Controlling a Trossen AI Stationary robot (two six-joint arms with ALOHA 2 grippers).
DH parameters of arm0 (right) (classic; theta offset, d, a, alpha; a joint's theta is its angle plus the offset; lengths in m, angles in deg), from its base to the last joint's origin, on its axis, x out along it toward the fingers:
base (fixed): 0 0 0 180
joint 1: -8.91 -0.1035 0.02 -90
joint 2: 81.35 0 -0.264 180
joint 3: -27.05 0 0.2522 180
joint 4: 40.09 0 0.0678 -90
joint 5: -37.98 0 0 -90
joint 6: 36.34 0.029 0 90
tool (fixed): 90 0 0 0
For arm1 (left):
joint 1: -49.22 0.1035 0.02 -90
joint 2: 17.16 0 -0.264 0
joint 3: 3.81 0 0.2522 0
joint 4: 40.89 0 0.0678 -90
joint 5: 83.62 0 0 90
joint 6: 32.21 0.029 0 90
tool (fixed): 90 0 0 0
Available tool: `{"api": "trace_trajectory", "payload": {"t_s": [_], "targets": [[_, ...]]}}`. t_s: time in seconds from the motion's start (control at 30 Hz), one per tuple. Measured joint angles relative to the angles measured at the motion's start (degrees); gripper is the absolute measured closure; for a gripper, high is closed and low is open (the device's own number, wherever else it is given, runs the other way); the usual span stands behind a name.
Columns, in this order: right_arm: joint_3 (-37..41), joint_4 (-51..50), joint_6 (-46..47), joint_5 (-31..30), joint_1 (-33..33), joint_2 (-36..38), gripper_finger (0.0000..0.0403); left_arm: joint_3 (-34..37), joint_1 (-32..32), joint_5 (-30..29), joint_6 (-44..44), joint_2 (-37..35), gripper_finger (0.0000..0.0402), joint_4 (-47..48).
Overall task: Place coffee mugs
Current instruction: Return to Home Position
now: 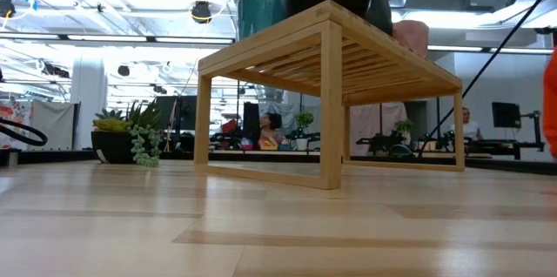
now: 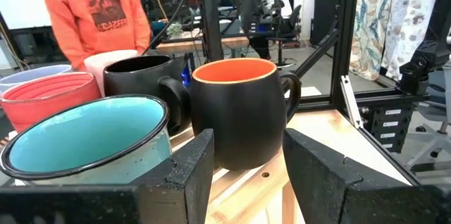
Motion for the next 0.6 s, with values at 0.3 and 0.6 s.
{"api": "trace_trajectory", "payload": {"t_s": [0.3,0.6], "targets": [[1.39,-2.2,4.69,-13.23,-5.12,6.93,0.0172,0.0,-0.02,0.02,0.01,0.0,0.0245,0.15],[13.0,-2.27,11.4,-16.2,-7.61,13.26,0.0172,-0.02,-0.01,0.17,-2.25,-2.02,0.0245,1.52]]}}
